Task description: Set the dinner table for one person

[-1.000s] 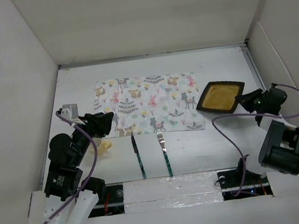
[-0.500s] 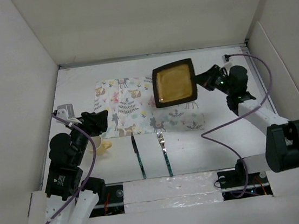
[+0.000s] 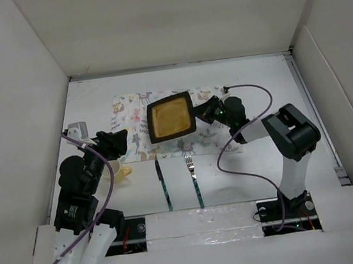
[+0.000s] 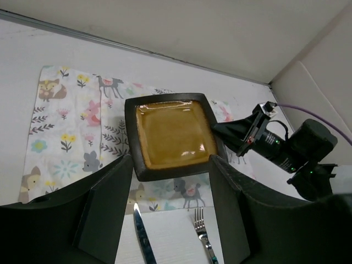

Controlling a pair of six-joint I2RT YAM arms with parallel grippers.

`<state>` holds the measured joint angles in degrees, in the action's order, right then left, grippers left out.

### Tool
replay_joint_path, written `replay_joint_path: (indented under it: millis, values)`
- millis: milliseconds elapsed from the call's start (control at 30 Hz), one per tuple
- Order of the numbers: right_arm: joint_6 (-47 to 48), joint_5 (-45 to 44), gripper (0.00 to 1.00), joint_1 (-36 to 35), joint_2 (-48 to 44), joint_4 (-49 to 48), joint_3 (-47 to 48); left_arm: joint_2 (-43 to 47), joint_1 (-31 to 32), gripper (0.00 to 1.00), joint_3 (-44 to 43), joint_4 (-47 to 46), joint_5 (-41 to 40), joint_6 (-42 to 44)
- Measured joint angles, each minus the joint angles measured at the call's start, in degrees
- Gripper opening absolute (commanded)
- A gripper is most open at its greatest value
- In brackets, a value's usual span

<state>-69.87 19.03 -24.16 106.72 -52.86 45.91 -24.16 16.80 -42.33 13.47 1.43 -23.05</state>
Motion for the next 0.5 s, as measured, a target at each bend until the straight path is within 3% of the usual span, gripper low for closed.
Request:
replay_joint_path:
  millis: [167,500]
  values:
    - [-4.3,-4.7,0.00,-1.4,7.0,-8.4,0.3,-0.7,0.0,0.54,0.2,-0.3,0.7,0.0]
    - [-9.1,-7.2,0.00,-1.8,14.2,-11.8,1.3,-1.2,0.0,0.54,0.3,-0.3,1.1,0.0]
